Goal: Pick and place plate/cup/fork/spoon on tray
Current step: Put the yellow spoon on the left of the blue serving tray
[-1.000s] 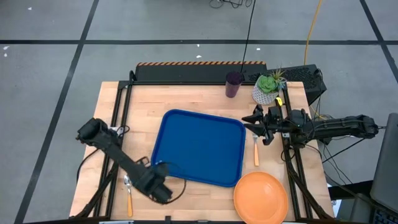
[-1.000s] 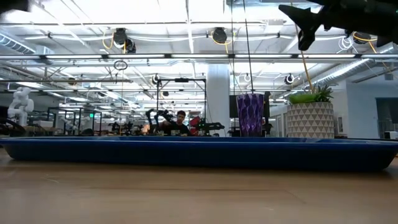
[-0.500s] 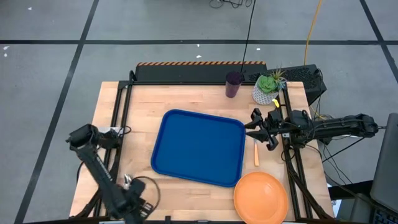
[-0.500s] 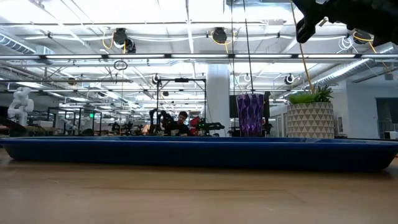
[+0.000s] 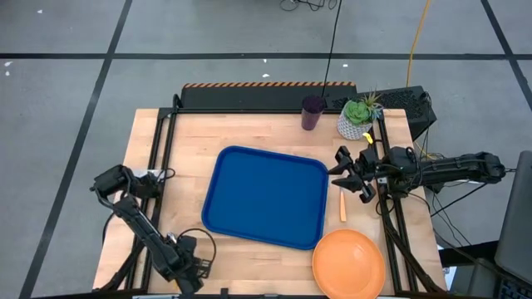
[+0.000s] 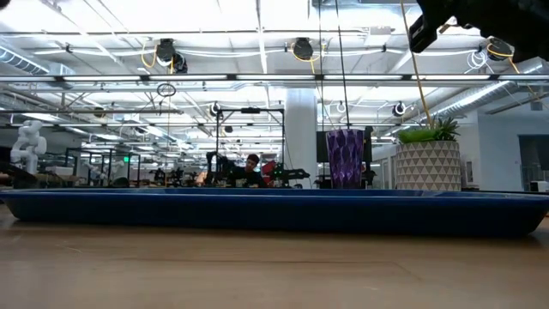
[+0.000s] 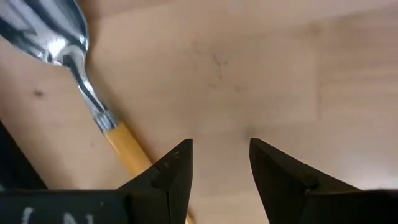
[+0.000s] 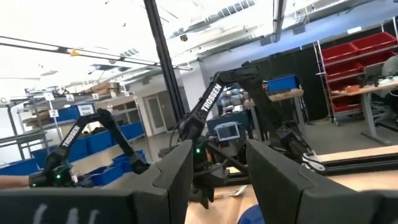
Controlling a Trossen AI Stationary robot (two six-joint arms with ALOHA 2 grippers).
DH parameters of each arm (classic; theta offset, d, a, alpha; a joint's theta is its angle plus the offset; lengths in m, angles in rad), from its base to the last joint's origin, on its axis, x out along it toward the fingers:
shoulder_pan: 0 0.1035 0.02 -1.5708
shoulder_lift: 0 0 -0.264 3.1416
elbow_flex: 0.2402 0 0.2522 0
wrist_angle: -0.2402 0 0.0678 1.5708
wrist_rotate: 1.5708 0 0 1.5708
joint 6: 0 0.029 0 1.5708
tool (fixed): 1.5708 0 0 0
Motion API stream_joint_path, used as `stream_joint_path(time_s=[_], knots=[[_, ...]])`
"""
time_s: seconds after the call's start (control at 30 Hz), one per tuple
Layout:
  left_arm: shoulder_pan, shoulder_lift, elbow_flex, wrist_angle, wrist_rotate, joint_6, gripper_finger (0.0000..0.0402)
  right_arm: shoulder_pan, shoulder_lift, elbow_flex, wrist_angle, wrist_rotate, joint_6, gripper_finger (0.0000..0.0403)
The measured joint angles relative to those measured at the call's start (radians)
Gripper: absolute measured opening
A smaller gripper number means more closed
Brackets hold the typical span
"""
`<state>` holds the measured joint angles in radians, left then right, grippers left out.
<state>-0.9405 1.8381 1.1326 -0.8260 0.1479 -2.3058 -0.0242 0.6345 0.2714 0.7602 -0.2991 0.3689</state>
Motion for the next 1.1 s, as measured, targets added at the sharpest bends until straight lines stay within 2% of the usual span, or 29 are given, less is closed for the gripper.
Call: stream_joint_path(time_s=[0.1,0.27,0.4,0.7,1.1], knots=[[0.004,0.0,-0.004,0.007,0.026,0.0,0.0161,0.0,-0.003,0.0,0.0,-0.02,-0.018,0.0144],[0.004,0.0,0.016,-0.034,0.167,-0.005,0.0161,-0.015,-0.013,0.0,0.001,-0.02,-0.044,0.0144],[-0.002,0.0,0.021,-0.073,0.192,-0.02,0.0161,-0.029,-0.014,0.008,-0.001,-0.02,-0.042,0.0144],[-0.004,0.0,-0.004,-0.146,0.17,-0.026,0.0161,-0.029,-0.015,0.018,0.001,-0.021,-0.041,0.0144],[-0.023,-0.01,-0.115,-0.026,0.161,-0.023,0.0161,-0.029,-0.014,0.018,-0.001,-0.021,-0.048,0.0144]])
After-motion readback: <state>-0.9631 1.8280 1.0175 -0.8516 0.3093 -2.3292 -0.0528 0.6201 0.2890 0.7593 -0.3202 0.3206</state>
